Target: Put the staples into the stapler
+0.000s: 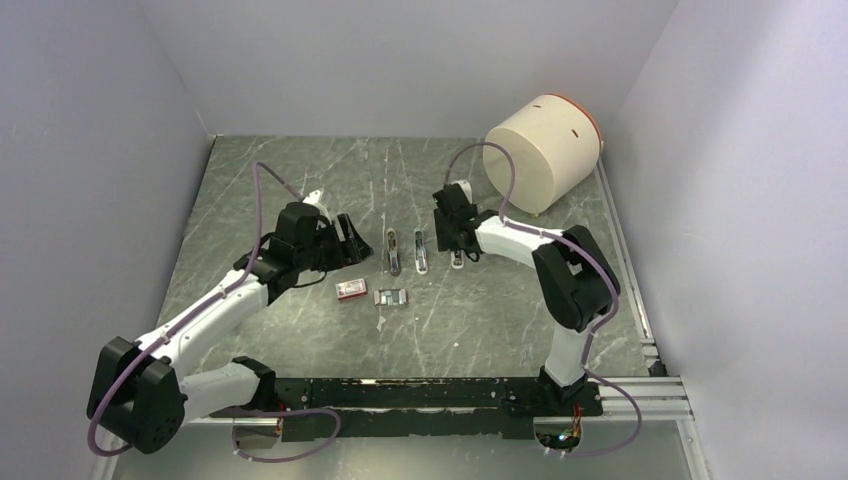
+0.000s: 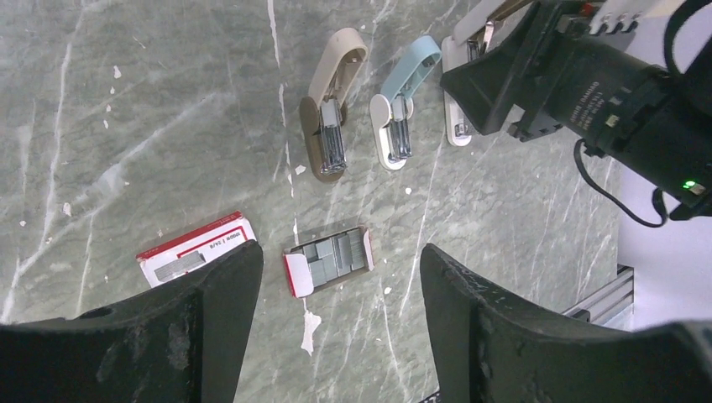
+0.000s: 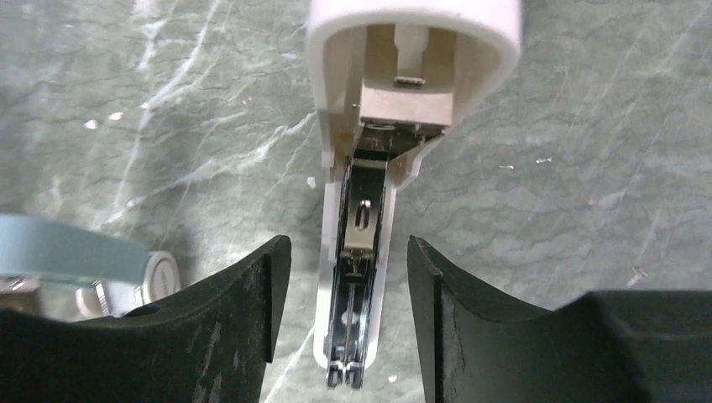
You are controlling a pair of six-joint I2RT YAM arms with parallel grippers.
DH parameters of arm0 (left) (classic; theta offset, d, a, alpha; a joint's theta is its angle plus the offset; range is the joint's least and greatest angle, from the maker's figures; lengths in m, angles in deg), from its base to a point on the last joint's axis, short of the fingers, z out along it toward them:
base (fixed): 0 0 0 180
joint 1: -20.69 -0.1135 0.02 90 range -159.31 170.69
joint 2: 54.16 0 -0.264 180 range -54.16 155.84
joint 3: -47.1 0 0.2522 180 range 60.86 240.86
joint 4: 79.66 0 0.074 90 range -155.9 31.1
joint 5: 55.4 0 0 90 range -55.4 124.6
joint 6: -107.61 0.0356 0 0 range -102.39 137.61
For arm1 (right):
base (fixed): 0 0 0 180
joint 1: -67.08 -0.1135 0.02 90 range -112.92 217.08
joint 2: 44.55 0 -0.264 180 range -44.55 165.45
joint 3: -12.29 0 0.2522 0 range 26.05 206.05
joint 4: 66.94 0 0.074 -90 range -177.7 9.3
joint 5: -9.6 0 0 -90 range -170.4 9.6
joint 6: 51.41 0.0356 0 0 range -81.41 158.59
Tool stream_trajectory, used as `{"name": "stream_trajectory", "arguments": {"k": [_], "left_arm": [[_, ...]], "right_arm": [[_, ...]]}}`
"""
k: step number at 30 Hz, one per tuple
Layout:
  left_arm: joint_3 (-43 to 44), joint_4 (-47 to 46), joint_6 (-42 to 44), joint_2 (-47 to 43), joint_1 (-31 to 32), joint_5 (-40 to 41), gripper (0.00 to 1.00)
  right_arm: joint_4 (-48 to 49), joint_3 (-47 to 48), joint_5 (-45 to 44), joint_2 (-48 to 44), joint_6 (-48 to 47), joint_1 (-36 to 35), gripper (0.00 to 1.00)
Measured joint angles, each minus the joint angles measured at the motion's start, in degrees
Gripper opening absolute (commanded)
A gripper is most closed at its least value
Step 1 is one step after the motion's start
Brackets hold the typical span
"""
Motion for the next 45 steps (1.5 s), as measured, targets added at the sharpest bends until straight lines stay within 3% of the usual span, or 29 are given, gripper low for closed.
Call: {"name": "stream_trajectory", "arguments": {"k": [9,12,17,23,30,34,42,45], "left_arm": [[0.0,0.3,0.9,-6.0,-0.2,0.3,0.83],[0.1,0.7,1.4,-9.2,-0.2,1.3,0.92],[0.9,2.7,2.7,-13.9,-0.2,4.1,0.95],[1.2,5.3,3.7,-18.8,-0.2,7.6,0.95],[1.2,7.5,4.3,-22.8,-0.2,9.7,0.95],[1.1,8.5,4.8,-23.2,-0.2,10.8,0.95],[-0.2,8.9,5.7,-22.9,-0.2,11.0,0.94],[-0.4,9.0,5.9,-22.5,-0.2,11.3,0.94]], "right_arm": [[-2.5,-0.7,3.2,-12.7,1.3,0.0,0.50],[-1.9,-2.9,5.7,-17.9,1.6,-0.5,0.48],[-2.3,-5.3,7.8,-21.5,3.6,-5.7,0.42],[-3.7,-4.7,8.3,-18.7,8.3,-16.9,0.30],[-9.2,2.7,4.5,-7.1,14.2,-26.0,0.29],[-12.6,5.5,2.0,-4.0,17.9,-28.0,0.24],[-16.8,11.5,0.0,2.3,20.9,-29.4,0.27],[-18.3,13.0,-0.8,4.0,21.6,-30.1,0.23]]}}
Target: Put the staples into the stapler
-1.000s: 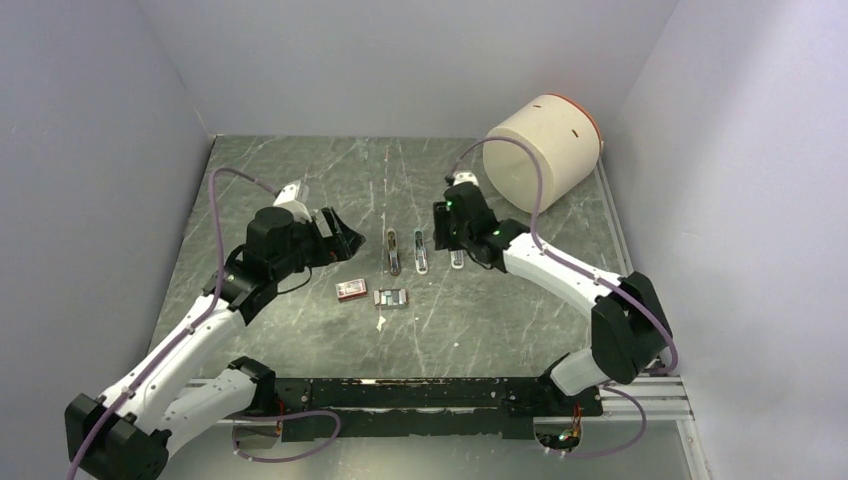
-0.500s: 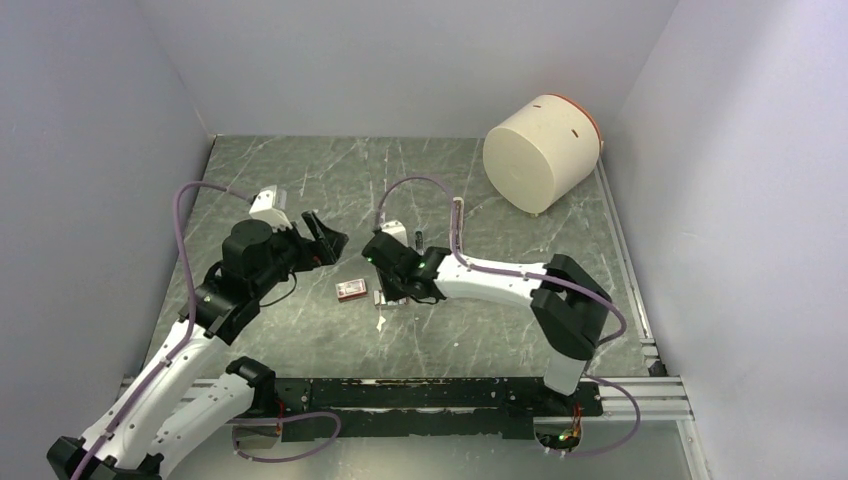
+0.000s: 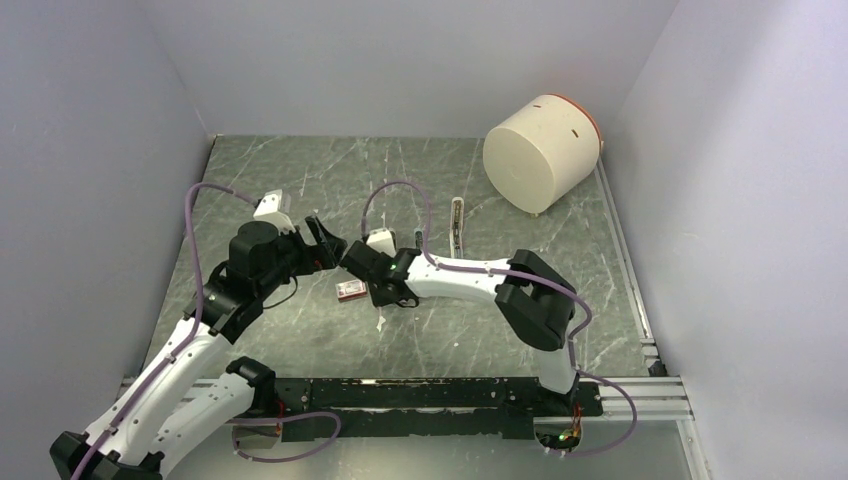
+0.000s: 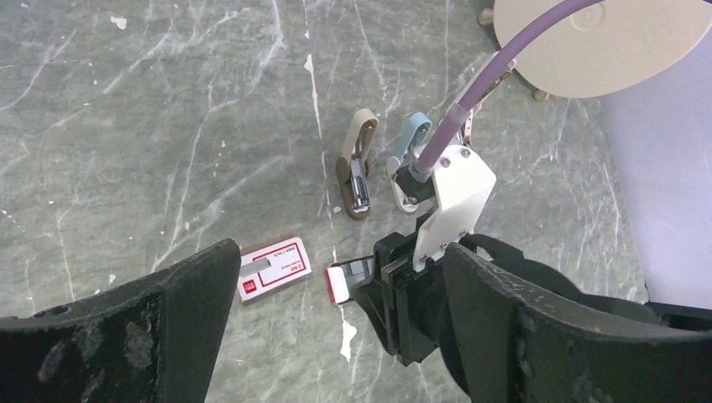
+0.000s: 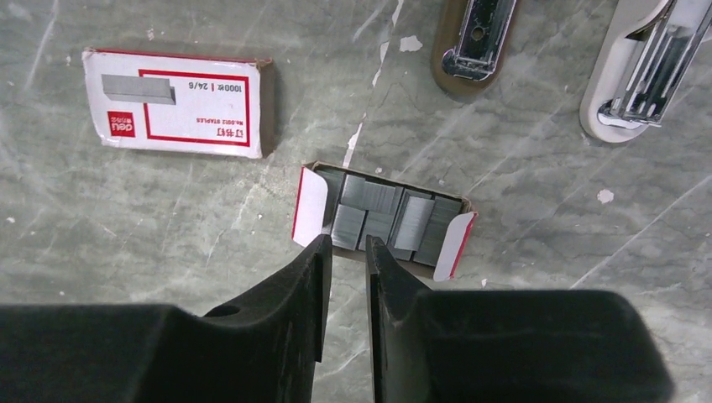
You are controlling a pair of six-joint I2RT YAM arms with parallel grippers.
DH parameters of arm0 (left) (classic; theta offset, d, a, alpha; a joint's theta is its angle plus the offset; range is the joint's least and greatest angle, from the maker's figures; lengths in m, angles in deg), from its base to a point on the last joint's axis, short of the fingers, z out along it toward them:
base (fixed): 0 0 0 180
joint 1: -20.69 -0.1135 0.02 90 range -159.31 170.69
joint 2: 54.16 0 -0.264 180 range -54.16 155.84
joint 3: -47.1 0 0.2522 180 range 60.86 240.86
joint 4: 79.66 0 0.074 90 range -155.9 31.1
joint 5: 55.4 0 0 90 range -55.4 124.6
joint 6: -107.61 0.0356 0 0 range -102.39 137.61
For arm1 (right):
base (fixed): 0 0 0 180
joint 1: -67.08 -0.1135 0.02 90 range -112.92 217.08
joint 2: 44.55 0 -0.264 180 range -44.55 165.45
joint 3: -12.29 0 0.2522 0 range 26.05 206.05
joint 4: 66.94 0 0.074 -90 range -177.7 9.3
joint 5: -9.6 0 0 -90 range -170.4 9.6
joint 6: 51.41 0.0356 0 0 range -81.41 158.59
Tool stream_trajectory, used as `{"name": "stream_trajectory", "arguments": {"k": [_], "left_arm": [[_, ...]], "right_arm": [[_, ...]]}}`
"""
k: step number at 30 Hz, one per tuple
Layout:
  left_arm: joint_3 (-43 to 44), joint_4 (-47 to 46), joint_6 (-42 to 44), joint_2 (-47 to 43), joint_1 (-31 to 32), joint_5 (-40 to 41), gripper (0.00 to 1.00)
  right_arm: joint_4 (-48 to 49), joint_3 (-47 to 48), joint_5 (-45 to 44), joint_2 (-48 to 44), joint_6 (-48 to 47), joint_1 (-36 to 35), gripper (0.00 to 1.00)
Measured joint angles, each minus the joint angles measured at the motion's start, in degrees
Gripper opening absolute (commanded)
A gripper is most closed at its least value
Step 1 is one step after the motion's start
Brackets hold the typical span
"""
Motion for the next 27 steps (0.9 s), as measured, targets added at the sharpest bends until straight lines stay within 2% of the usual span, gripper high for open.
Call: {"name": "stream_trajectory", "arguments": {"k": [3,5,11,19,27], "left_arm": [[0.0,0.0,0.1,0.3,-0.1,0.5,0.94],[0.0,0.0,0.1,0.4,-0.1,0.6,0.94],[-0.3,0.0,0.1,0.4,-0.1,1.1,0.95],[-0.5,-0.1,0.1,1.0,-0.1,1.6,0.94],[-0.7,-0.3,0.1,1.7,-0.2,1.7,0.94]], "right_arm": [[-1.2,1.1,-1.3,1.1,0.3,-0.3,0.18],[-1.9,1.3,-1.8,1.3,0.3,-0.4,0.17],[-2.3,1.5,-2.4,1.7,0.3,-0.4,0.28],[-1.7,1.5,-1.5,2.1,0.1,-0.4,0.37],[-1.3,1.5,-1.0,2.7,0.1,-0.4,0.35]]}}
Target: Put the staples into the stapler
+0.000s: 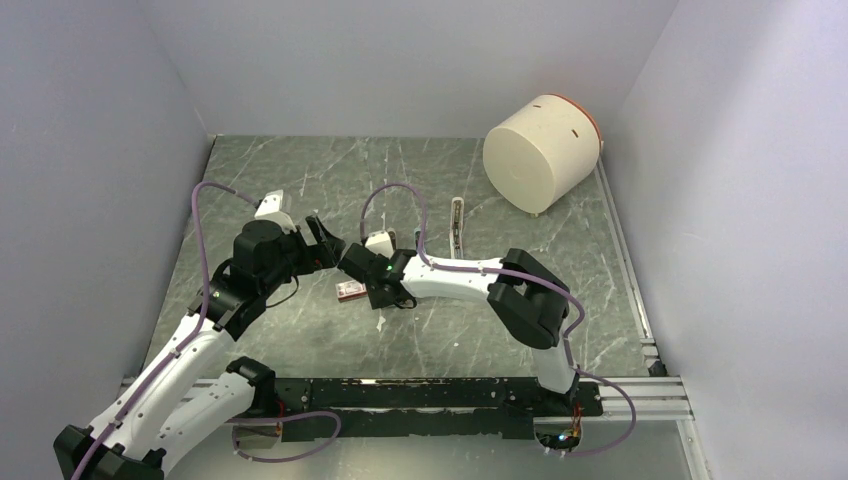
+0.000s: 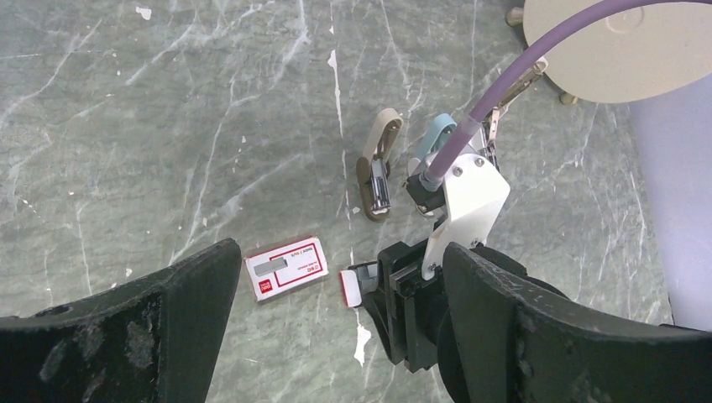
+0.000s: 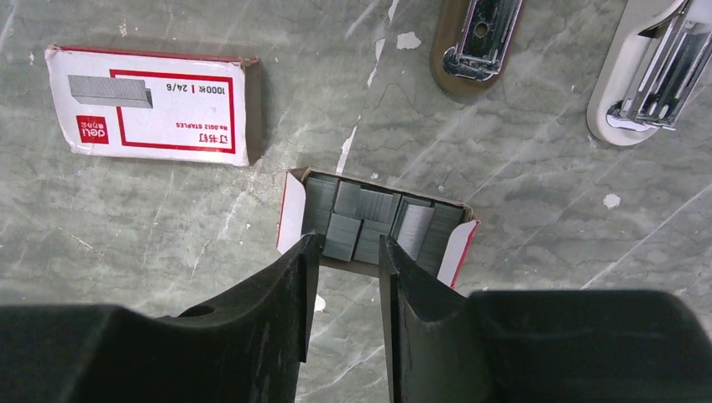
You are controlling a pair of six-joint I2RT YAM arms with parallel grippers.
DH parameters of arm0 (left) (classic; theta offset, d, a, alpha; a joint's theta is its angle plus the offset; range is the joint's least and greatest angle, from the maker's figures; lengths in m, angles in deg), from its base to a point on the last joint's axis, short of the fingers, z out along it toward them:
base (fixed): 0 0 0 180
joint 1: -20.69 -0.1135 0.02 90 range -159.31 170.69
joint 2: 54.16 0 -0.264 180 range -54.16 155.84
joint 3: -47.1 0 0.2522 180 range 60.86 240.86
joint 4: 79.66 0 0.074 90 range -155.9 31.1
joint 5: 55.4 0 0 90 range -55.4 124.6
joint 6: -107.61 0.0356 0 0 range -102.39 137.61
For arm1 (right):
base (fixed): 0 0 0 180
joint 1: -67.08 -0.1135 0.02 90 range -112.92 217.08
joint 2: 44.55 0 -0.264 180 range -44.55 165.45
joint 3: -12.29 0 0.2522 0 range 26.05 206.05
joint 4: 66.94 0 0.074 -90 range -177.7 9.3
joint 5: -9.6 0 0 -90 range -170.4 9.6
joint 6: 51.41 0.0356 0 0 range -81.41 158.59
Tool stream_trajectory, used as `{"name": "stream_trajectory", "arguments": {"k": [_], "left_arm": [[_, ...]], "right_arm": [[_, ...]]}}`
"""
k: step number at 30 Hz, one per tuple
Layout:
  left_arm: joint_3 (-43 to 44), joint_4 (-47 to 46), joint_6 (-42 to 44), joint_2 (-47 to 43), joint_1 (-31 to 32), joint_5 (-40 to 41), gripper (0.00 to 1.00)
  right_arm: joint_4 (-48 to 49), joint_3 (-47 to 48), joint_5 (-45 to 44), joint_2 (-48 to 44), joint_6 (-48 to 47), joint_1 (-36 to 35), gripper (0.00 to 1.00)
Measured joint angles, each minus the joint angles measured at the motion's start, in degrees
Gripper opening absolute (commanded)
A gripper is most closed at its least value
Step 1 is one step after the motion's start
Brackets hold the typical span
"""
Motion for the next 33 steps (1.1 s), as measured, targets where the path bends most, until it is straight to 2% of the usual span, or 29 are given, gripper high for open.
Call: {"name": "stream_trajectory", "arguments": {"k": [13,22,33], "left_arm": [[-0.2,-0.3,-0.2,0.6,-0.3,0.6,0.93],[-0.4,-0.5,-0.6,0.6,-0.4,1.4,0.94],[-0.4,-0.4,-0.6,0.6,-0.3,1.5,0.93]], "right_arm": [[1.3,0.5,-0.1,1.5,0.6,0.0,0.31],[0.7,1.2,-0.8,1.9,2.1,0.2,0.19],[0.0,1.2,-0.9,1.5,2.5,0.2,0.19]]}}
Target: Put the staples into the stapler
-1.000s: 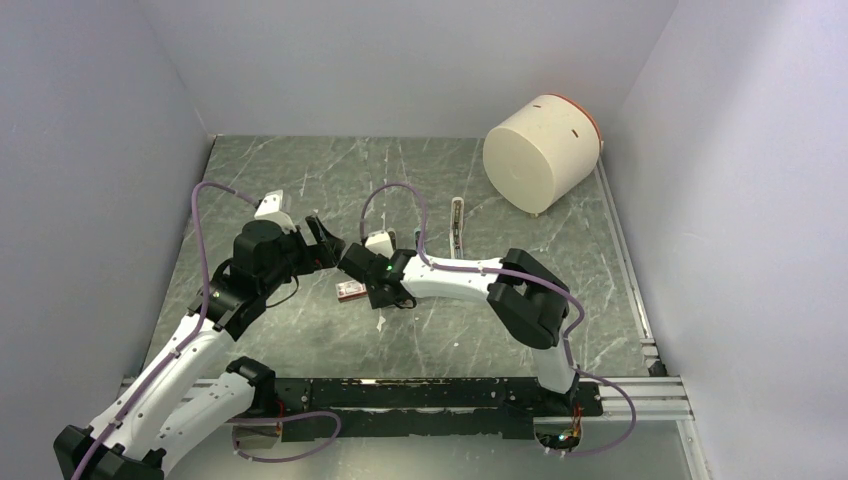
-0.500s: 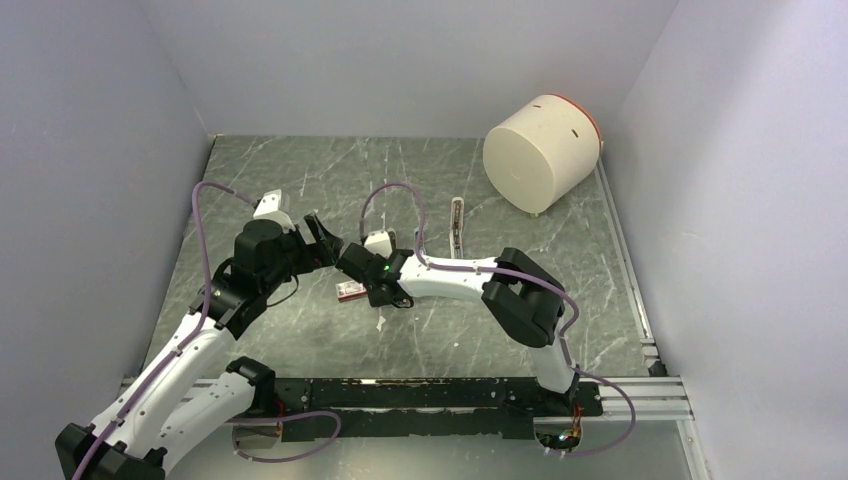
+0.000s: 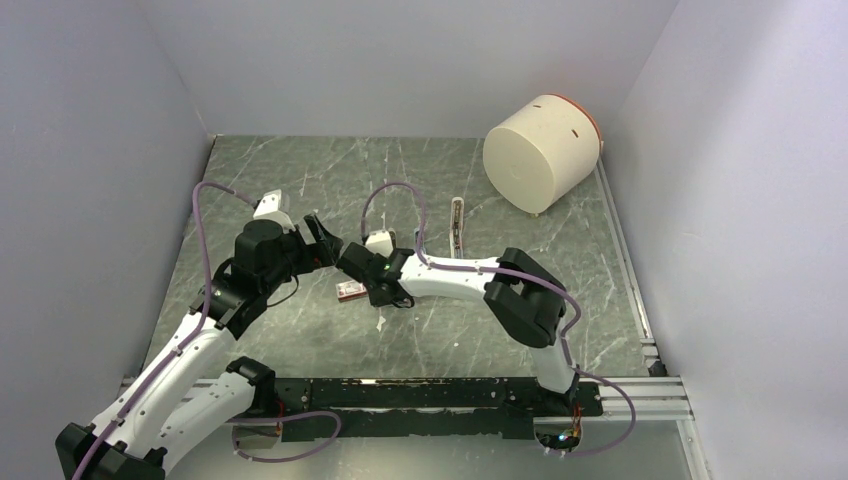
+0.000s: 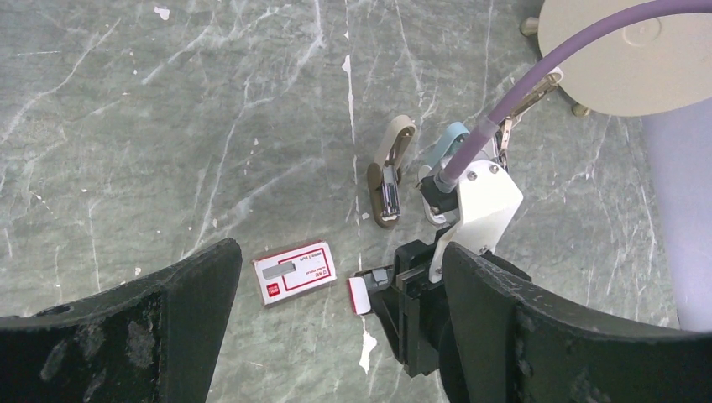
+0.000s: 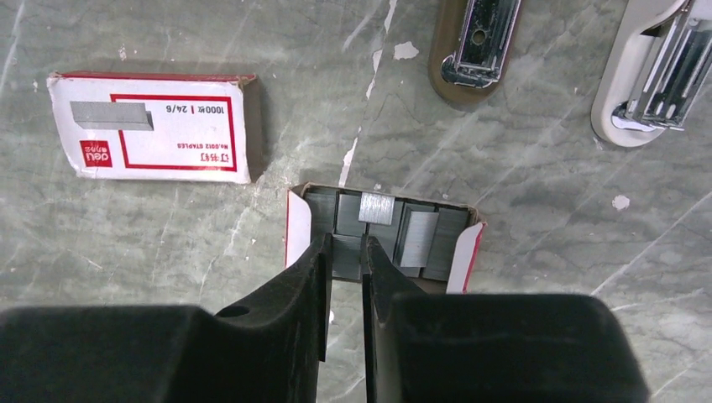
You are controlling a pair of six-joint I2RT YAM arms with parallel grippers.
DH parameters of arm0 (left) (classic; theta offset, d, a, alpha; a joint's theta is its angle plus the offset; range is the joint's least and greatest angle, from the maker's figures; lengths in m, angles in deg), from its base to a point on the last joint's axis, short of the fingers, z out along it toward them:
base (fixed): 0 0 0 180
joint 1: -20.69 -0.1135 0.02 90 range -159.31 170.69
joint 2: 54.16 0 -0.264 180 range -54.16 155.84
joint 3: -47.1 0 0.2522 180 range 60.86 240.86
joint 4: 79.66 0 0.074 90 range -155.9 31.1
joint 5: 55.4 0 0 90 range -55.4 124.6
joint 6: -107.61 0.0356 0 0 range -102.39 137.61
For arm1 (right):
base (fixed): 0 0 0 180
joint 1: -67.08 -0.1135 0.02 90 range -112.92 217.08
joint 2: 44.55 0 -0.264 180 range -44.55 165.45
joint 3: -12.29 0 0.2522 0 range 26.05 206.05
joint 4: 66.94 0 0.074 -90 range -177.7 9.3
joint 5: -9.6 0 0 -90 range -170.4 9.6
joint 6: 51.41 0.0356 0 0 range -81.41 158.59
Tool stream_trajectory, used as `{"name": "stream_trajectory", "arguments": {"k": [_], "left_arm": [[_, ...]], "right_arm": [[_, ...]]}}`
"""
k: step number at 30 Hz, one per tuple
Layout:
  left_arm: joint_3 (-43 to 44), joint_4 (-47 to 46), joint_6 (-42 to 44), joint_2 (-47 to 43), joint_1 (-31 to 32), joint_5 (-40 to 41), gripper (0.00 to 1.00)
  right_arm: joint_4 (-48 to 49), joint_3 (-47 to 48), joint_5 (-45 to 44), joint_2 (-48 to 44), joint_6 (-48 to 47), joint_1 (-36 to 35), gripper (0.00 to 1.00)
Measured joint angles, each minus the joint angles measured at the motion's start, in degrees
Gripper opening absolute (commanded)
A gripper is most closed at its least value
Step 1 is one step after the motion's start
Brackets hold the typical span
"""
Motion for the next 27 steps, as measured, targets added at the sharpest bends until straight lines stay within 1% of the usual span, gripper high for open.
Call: {"name": "stream_trajectory", "arguments": {"k": [7,14,17,21,27], "left_arm": [[0.0,0.0,-0.1,0.0,0.0,0.4,0.93],[-0.1,0.7,0.0,0.1,0.1,0.3,0.93],[-0.1,0.7,0.0,0.1,0.0,0.3,0.93],[-0.1,0.7,0.0,0.7,0.1,0.1,0.93],[-0.1,0.6,0.0,1.7,0.1,-0.4,0.93]], "right_arm": [[-0.5,-0.3,0.3,-3.4,0.0,0.1,0.20],[0.1,-2.4,-0.6,-9.9,0.0,1.8,0.20],[0.6,-5.2,-1.0,-13.2,0.0,3.5,0.20],[1.2,-12.1,-1.0,-17.3,0.0,6.6,0.20],[1.6,-19.6,0.4,-18.3,-0.2,8.6,0.21]]}}
